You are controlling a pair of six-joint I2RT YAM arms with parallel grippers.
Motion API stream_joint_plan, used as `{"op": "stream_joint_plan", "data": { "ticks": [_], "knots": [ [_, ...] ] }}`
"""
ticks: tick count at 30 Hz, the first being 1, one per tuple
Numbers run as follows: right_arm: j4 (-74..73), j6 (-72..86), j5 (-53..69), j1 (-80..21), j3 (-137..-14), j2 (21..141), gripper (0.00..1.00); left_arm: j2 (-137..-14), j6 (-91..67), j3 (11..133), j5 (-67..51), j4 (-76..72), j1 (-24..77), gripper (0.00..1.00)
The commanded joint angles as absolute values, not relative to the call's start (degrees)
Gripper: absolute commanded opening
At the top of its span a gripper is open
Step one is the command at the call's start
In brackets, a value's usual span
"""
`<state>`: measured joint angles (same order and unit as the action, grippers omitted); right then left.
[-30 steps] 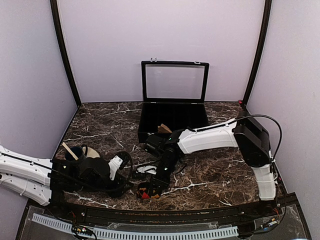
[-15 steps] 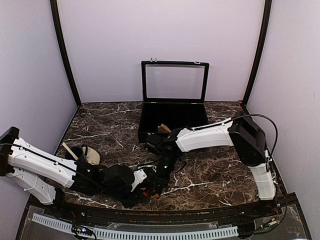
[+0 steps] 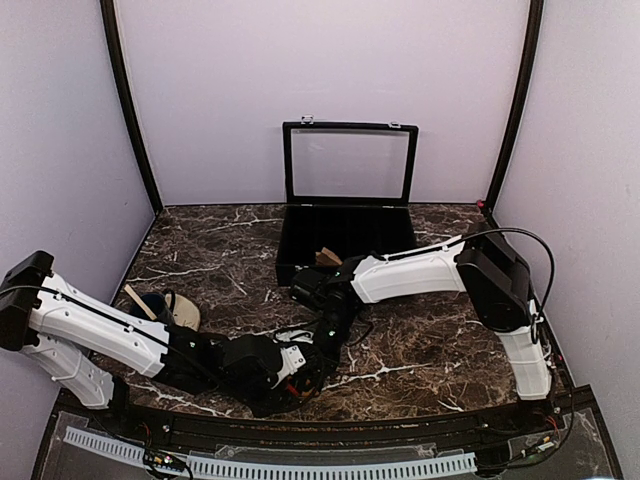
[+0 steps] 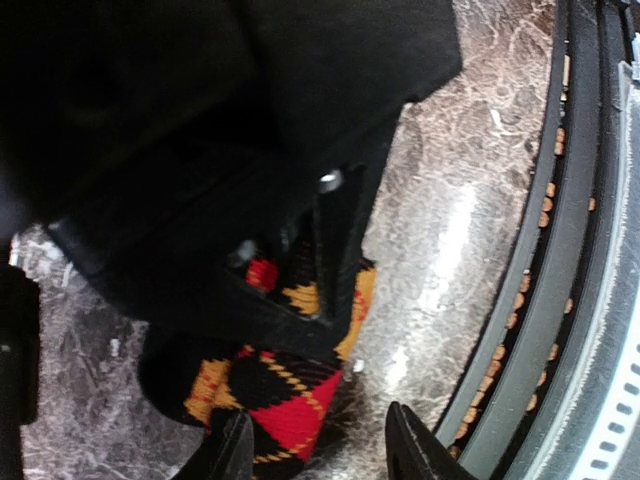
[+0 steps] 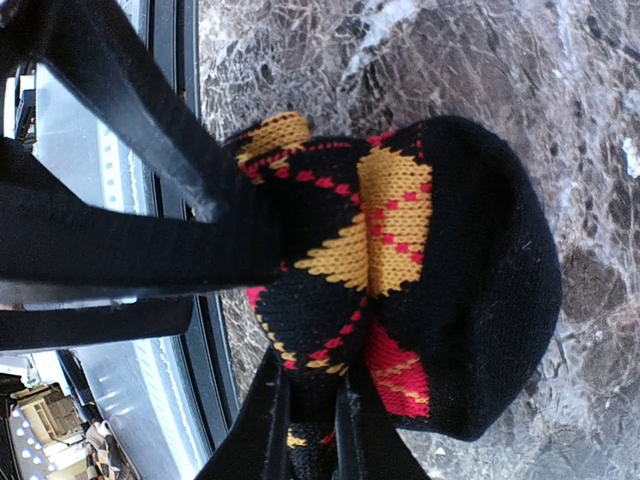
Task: Roll the socks
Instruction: Roll the sock at the center of the board.
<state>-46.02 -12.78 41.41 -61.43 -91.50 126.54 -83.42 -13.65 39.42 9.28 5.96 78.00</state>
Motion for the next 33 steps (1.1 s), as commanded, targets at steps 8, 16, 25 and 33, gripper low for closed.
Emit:
{"op": "stream_joint_plan", "data": {
  "ticks": [8, 16, 25, 33],
  "knots": [
    [-48.4, -13.6, 42.5, -61.2, -92.5, 128.9, 0.02, -83.8, -9.0, 41.2, 13.9, 8.6, 78.5, 0.49],
    [-48.7, -13.7, 43.1, -61.1, -92.9, 129.1, 0.02, -87.1, -7.8, 41.4, 9.6, 8.2, 78.6, 0.47],
    [-48.7, -13.7, 43.4, -61.1, -92.5, 128.9, 0.02, -89.3, -7.0, 41.0, 7.6, 8.0, 78.6, 0.21],
    [-47.8, -13.0, 43.5, -61.0, -91.5, 128.7, 0.1, -90.7, -7.6, 40.1, 4.9, 7.3, 78.4, 0.0]
  ]
}}
